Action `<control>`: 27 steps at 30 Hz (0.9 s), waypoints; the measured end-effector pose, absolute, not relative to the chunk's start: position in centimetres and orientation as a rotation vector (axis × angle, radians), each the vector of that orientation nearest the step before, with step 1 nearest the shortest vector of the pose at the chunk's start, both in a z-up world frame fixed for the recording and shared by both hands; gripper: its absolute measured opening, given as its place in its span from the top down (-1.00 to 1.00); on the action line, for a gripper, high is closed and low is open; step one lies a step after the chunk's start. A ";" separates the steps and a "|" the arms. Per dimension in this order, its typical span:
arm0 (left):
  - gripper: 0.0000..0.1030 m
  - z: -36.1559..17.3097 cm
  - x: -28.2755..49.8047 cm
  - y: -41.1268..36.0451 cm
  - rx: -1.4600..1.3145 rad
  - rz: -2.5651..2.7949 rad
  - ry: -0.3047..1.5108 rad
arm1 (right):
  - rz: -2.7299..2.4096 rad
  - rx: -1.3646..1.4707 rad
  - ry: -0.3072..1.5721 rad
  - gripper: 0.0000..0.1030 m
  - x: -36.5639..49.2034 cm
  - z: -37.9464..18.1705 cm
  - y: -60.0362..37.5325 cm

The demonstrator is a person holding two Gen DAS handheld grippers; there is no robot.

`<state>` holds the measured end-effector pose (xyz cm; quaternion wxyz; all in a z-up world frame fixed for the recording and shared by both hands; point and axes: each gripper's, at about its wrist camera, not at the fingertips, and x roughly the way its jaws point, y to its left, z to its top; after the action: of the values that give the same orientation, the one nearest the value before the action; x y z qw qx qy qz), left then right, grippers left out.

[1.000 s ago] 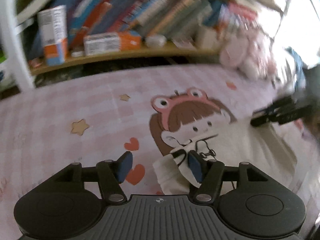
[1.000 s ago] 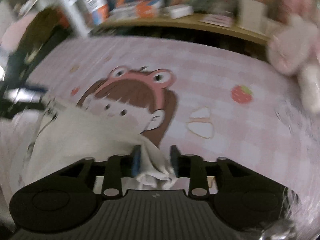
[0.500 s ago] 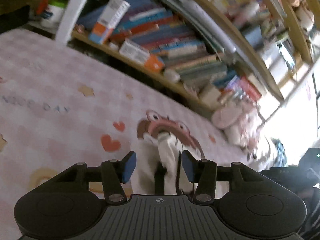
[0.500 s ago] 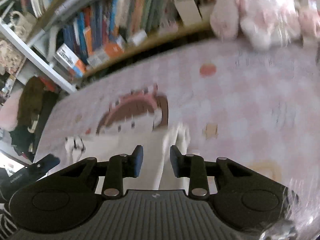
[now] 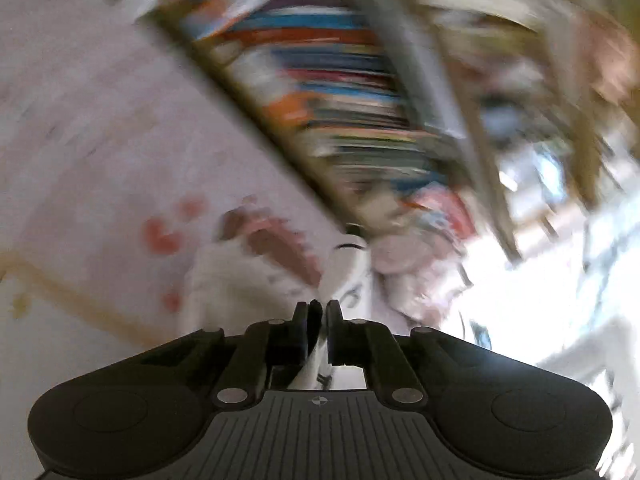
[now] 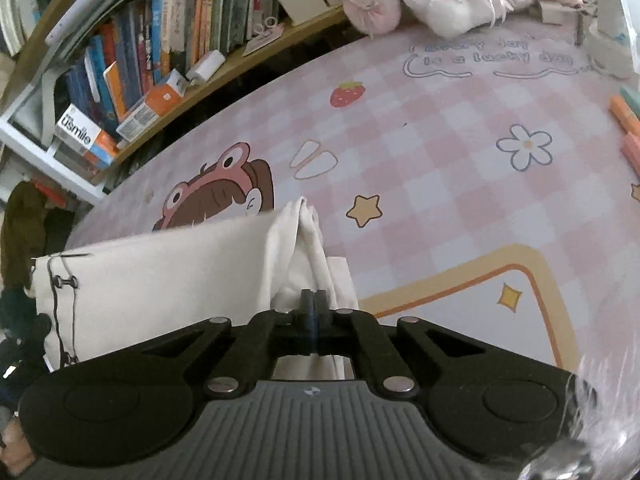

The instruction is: Fold clothes

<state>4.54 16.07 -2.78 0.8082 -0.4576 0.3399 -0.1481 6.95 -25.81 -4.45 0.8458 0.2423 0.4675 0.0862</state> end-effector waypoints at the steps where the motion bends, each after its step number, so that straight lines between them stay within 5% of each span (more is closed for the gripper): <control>1: 0.86 -4.2 5.0 16.5 -1.014 -0.266 0.773 | 0.186 0.511 0.986 0.99 7.0 -4.5 -25.7; 7: 0.71 -5.6 5.3 16.6 -1.064 -0.255 0.787 | 0.177 0.518 0.963 0.94 6.7 -3.7 -25.5; 11: 0.49 -5.2 4.9 16.8 -1.037 -0.289 0.787 | 0.166 0.610 0.892 0.24 5.8 -2.2 -26.3; 16: 0.72 -4.7 4.9 16.3 -0.975 -0.293 0.797 | 0.252 0.628 0.927 0.26 6.0 -2.0 -24.9; 17: 0.88 -4.5 4.9 16.2 -0.976 -0.296 0.792 | 0.253 0.603 0.948 0.36 6.2 -2.2 -24.4; 18: 0.89 -4.1 4.7 16.1 -0.966 -0.296 0.785 | 0.250 0.575 0.967 0.80 6.3 -2.5 -24.0; 19: 0.90 -3.5 4.5 15.9 -0.951 -0.291 0.779 | 0.247 0.547 0.986 0.90 6.4 -2.7 -23.5; 23: 0.91 -2.8 3.9 15.7 -0.934 -0.261 0.767 | 0.292 0.503 0.852 0.91 4.6 -0.6 -23.1; 27: 0.90 -4.6 4.9 15.8 -0.936 -0.238 0.823 | 0.232 0.535 0.932 0.91 5.5 -2.9 -23.6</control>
<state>4.86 15.83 -4.64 0.8055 -0.4371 0.3845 -0.1112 5.48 -23.56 -2.93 0.8527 0.2543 0.4428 0.1102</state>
